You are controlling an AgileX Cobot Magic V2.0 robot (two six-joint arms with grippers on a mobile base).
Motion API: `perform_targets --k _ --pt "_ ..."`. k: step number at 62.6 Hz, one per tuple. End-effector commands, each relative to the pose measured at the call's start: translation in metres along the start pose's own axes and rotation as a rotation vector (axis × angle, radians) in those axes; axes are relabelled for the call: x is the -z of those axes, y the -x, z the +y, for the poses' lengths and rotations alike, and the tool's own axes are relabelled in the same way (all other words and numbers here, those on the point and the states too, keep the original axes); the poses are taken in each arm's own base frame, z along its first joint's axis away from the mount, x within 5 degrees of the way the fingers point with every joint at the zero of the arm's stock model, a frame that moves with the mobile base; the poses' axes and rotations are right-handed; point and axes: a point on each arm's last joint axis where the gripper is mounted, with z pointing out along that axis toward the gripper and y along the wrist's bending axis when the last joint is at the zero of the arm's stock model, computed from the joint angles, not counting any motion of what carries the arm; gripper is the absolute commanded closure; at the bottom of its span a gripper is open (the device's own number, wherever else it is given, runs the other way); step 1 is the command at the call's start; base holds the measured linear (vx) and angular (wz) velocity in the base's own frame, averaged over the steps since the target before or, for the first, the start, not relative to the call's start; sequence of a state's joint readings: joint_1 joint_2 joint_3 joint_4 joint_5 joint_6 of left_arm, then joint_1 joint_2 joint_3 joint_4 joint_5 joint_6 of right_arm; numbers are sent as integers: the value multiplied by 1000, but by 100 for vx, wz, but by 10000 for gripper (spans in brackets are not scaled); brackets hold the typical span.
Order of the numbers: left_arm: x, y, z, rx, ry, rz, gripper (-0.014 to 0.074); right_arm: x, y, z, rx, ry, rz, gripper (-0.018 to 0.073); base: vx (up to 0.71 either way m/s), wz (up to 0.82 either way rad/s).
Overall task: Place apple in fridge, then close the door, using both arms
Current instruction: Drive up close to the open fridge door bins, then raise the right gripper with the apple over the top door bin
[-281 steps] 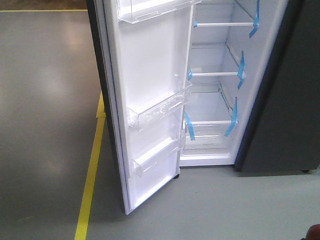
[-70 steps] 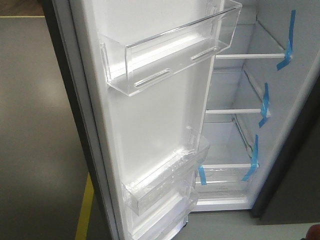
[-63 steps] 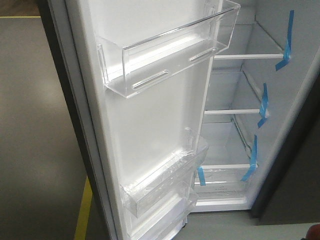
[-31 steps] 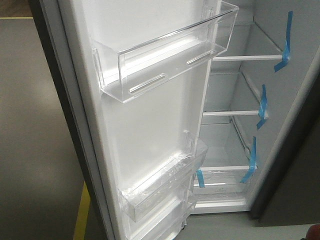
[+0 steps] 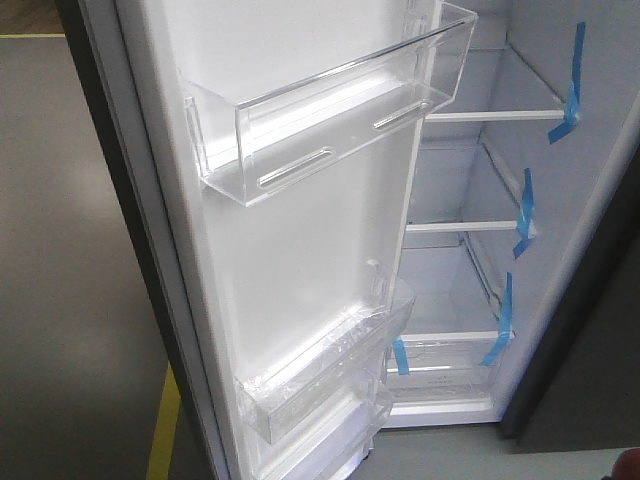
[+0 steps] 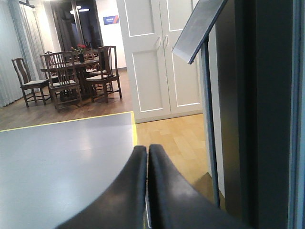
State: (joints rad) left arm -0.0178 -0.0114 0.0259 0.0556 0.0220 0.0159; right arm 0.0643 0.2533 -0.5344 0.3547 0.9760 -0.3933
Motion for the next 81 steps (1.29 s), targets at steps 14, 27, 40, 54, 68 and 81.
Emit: perform_targets --k 14,27,40,54,68,81 --pt "1 0 0 10 -2 -69 603 5 22 -2 -27 -21 -165 204 0 0" --pt "1 0 0 10 -2 -69 603 8 66 -10 -25 -19 -168 204 0 0" --pt "1 0 0 10 -2 -69 603 -8 125 -17 -8 74 -153 204 0 0" --pt "1 0 0 10 -2 -69 603 -26 190 -25 39 183 -230 204 0 0" --pt "1 0 0 10 -2 -69 603 -49 248 -36 28 268 -299 204 0 0" --pt "1 0 0 10 -2 -69 603 -70 294 -45 19 339 -374 204 0 0"
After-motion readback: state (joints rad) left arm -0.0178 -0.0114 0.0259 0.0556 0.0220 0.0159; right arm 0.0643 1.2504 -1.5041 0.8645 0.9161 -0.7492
